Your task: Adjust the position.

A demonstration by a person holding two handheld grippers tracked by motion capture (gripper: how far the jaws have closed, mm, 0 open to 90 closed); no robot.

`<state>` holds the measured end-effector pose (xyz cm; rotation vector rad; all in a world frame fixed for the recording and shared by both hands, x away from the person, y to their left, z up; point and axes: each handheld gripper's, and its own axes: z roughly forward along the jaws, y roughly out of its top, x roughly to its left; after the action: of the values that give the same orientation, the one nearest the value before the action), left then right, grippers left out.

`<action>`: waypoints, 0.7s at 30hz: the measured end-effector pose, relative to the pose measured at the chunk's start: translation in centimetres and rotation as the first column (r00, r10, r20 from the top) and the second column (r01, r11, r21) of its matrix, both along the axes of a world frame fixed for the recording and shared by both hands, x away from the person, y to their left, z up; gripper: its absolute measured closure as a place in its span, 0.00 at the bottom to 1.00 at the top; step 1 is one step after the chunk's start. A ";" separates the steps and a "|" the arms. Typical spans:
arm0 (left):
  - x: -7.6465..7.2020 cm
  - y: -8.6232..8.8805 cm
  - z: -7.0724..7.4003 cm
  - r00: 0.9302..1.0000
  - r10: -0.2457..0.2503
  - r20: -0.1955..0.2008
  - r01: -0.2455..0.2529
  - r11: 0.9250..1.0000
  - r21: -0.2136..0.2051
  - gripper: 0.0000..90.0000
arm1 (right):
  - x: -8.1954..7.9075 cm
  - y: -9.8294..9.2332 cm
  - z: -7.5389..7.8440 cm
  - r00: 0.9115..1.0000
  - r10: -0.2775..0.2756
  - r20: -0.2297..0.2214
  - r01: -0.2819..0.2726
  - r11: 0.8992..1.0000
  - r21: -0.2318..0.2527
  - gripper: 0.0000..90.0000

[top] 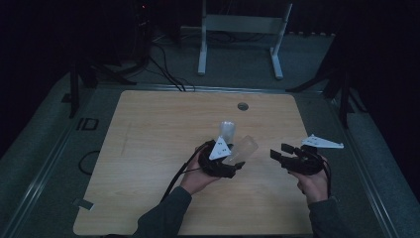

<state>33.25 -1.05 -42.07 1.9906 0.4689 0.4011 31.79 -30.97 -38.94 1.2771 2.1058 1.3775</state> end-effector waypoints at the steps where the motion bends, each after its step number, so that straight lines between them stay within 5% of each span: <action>1: 0.0 0.0 0.0 1.000 -0.002 -0.001 0.002 1.000 0.001 0.34 | 0.0 0.0 0.0 1.000 0.001 0.003 -0.001 1.000 -0.008 0.43; 21: 0.3 0.3 0.2 1.000 -0.006 -0.010 0.006 0.999 0.048 0.34 | 0.1 0.8 0.7 0.999 0.036 0.016 -0.034 0.990 -0.134 0.49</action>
<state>33.58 -0.74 -41.87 2.0405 0.4634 0.4025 31.91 -30.13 -38.23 1.1762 2.1775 1.2337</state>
